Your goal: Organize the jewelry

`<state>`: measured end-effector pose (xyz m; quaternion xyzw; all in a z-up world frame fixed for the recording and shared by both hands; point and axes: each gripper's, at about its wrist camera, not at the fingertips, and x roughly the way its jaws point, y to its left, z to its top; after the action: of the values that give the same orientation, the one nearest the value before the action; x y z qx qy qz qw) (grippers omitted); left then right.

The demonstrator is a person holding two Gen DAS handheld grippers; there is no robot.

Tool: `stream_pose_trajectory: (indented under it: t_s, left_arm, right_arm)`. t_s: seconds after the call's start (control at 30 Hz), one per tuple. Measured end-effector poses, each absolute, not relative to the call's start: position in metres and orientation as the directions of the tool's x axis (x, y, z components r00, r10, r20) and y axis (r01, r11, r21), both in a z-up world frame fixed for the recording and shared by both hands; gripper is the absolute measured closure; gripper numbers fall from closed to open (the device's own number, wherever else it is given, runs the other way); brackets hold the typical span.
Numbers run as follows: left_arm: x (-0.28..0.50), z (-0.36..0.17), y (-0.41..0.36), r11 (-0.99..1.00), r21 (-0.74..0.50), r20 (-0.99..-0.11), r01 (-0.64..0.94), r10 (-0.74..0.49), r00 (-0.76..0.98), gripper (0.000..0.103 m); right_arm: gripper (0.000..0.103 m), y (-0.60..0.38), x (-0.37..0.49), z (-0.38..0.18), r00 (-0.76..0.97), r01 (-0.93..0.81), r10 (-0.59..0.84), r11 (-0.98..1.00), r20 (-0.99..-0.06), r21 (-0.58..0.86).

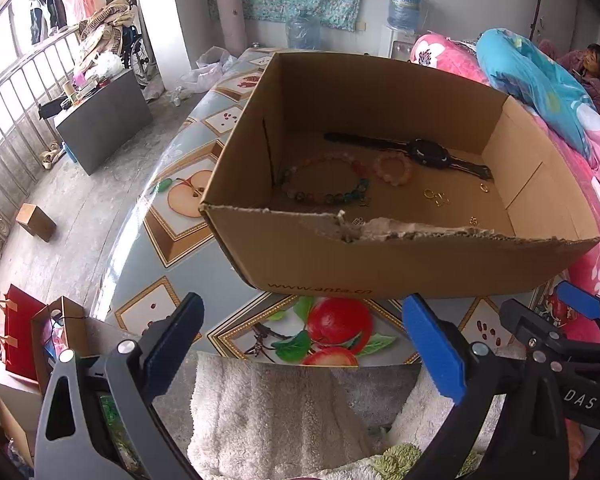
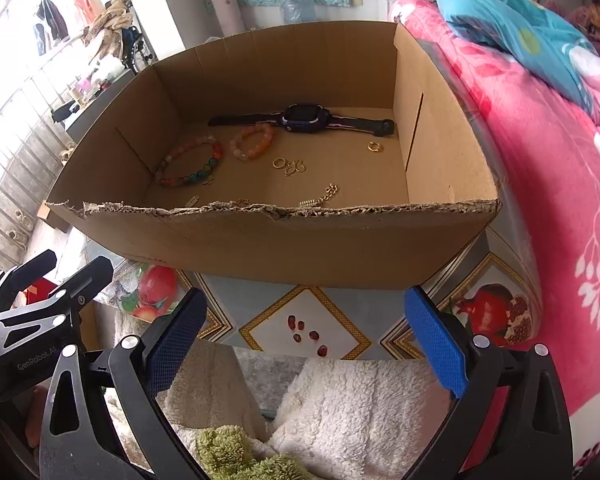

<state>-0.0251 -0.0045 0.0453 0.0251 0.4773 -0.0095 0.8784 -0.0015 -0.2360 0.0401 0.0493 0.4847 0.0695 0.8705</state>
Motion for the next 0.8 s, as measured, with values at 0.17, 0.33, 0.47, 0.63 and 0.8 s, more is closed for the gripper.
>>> stream_pose_trajectory:
  t_s: [0.17,0.33,0.47,0.63,0.8]
  left_arm:
    - [-0.0221,0.0426,-0.0139,0.997,0.055,-0.847,0.056,0.017,0.531,0.006]
    - [-0.0202,0.0399,-0.0146,0.997,0.050,-0.856,0.055,0.014,0.518,0.006]
    - [-0.0193,0.0392,-0.0139,0.997,0.048,-0.858,0.055,0.013,0.513,0.006]
    - [-0.0180,0.0394,-0.0139,0.998,0.043,-0.858,0.053,0.010,0.514,0.006]
    - [-0.0163,0.0390,-0.0133,0.998,0.041,-0.861,0.054,0.008,0.509,0.006]
  right_arm:
    - [0.008,-0.2370,-0.0002,0.0418,0.526,-0.065,0.165,0.986,-0.835,0.154]
    - [0.008,-0.2371,0.0013,0.0432,0.528,-0.066,0.163,0.986,-0.834,0.151]
    - [0.008,-0.2364,0.0024,0.0435,0.530,-0.067,0.158,0.987,-0.833,0.145]
    - [0.008,-0.2363,0.0032,0.0436,0.531,-0.065,0.156,0.988,-0.833,0.143]
    - [0.008,-0.2362,0.0040,0.0438,0.530,-0.065,0.155,0.988,-0.834,0.142]
